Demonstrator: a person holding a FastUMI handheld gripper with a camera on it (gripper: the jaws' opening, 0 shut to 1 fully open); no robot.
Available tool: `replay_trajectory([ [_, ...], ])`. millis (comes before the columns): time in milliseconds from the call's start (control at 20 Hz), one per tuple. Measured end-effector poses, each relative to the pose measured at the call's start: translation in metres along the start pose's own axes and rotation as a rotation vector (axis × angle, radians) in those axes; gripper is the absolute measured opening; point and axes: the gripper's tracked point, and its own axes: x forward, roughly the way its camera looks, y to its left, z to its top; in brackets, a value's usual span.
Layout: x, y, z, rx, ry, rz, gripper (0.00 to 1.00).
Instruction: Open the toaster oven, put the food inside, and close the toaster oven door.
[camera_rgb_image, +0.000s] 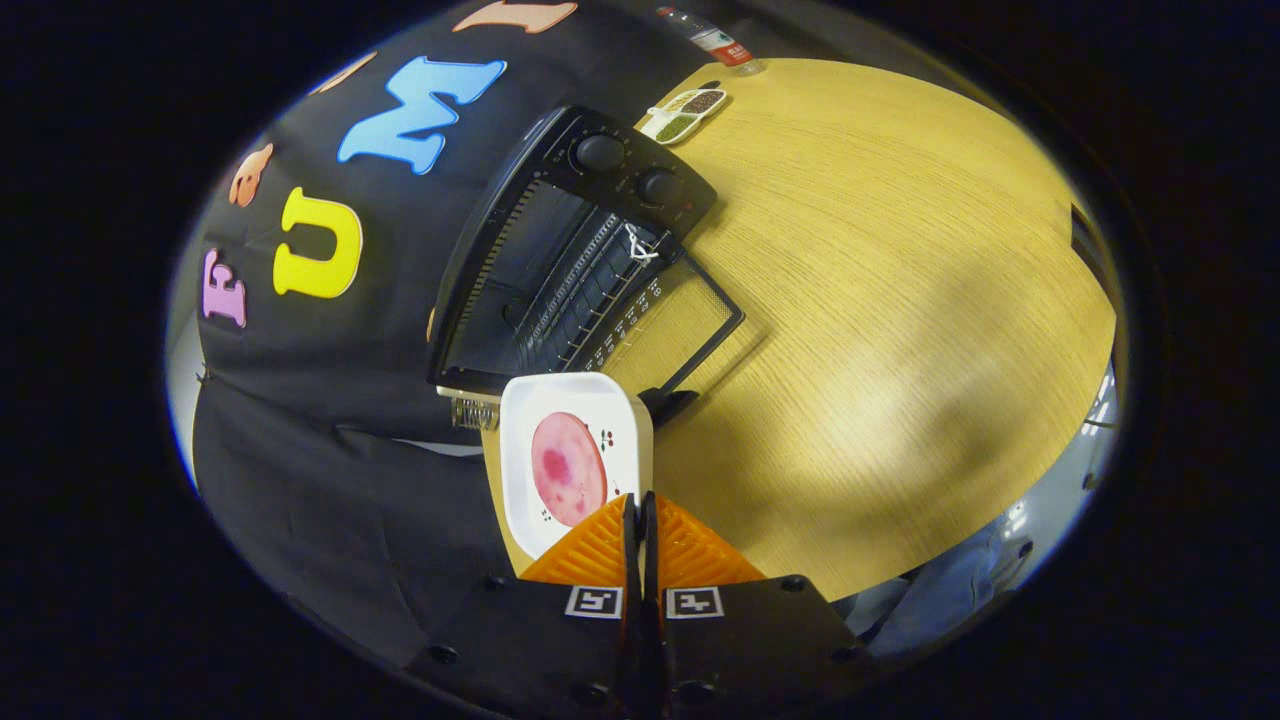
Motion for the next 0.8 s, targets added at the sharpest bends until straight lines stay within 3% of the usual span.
replay_trajectory([
  [550,0.050,0.035,0.034,0.271,-0.158,0.007,0.02],
  [700,0.074,0.060,0.044,0.406,-0.165,0.072,0.02],
  [800,0.090,0.068,0.052,0.393,-0.194,0.068,0.02],
])
